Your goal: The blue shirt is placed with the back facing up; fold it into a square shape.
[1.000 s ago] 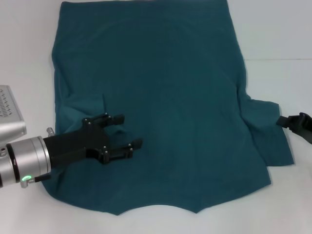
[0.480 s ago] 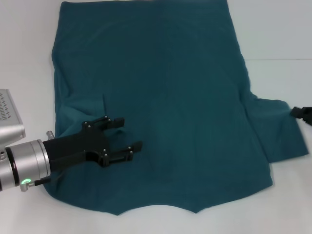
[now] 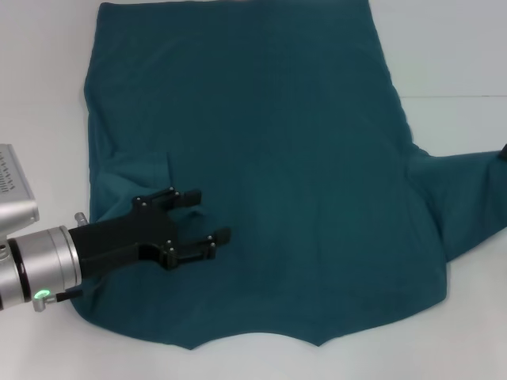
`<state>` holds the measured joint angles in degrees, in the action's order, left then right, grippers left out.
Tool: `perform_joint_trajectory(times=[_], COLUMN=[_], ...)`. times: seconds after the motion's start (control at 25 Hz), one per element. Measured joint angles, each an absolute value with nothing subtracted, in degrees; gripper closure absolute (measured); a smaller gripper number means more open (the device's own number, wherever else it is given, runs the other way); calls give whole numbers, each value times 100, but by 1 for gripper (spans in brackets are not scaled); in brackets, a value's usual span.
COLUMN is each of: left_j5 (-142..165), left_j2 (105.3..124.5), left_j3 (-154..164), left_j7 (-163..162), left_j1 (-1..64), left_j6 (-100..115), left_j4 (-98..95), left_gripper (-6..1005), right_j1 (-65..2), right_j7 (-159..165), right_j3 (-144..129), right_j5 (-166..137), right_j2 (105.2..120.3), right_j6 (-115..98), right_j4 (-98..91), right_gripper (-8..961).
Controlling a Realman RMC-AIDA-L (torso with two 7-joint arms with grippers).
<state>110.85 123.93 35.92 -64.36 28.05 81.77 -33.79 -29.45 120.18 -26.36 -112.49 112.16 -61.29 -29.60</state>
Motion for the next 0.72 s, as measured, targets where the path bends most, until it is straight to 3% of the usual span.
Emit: perform_joint_trajectory(times=[0.72], left_j5=[11073], left_j2=[12398], left_j3=[3562], left_j7=[-6494], left_j1=[2843], left_j6=[8177], left_j4=[-3374], left_gripper=[163], right_j1=[-3431], right_j7=[12026], right_j3=[-2983], right_j5=[-11304], right_j2=[11046], right_j6=[-5909], right_j4=[-2963], right_gripper=[874])
